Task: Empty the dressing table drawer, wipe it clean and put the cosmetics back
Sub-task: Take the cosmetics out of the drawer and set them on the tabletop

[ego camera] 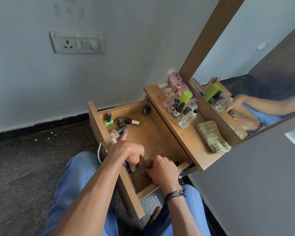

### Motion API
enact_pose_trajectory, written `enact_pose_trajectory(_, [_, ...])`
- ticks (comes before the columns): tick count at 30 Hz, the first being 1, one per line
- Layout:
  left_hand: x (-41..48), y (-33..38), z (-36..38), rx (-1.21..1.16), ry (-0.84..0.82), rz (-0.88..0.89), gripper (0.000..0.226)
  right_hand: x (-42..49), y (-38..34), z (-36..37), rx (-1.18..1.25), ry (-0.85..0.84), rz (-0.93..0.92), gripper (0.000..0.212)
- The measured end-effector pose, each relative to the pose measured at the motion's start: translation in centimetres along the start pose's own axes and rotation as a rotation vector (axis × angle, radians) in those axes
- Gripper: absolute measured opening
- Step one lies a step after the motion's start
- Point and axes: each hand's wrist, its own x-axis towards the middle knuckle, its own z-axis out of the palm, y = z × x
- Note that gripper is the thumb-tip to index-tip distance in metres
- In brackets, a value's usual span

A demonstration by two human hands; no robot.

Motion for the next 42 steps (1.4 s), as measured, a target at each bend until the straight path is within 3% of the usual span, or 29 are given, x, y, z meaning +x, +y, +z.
enact_pose_trajectory(6, [-0.2,0.0,0.1,0.035,0.006,-0.023,0.03,-0.5,-0.1,-0.5,0.208,0.079,0.018,0.019])
enact_pose_trajectory(10, [-0.2,0.0,0.1,0.019,0.013,-0.038,0.023,-0.6,0.2,-1.6,0.608,0.2,0.1,0.016])
enact_pose_trajectory(15, [-0.7,0.2,0.0,-0.017,0.014,-0.05,0.026,-1.5,0.9,-4.6,1.354,0.263,0.238,0.024])
enact_pose_trajectory(22, [-0.4,0.4,0.1,-0.013,-0.052,-0.04,0.026,-1.3,3.5,-8.6,1.738,0.39,0.292,0.019])
enact_pose_trajectory(25, [-0.1,0.2,0.2,-0.011,-0.046,-0.034,0.028,-0.8,4.5,-10.8,1.694,0.505,0.195,0.023])
enact_pose_trajectory(30, [-0.7,0.4,0.2,-0.02,-0.028,-0.024,0.033,1.4,6.4,-13.9,1.149,0.771,0.229,0.022])
enact_pose_trajectory(33, [-0.7,0.5,0.2,-0.027,-0.004,-0.035,0.03,2.8,6.1,-15.9,0.938,0.868,0.179,0.028])
enact_pose_trajectory(42, [-1.1,0.6,-0.1,-0.068,0.011,-0.02,0.022,4.9,5.1,-15.9,0.77,0.75,0.147,0.038])
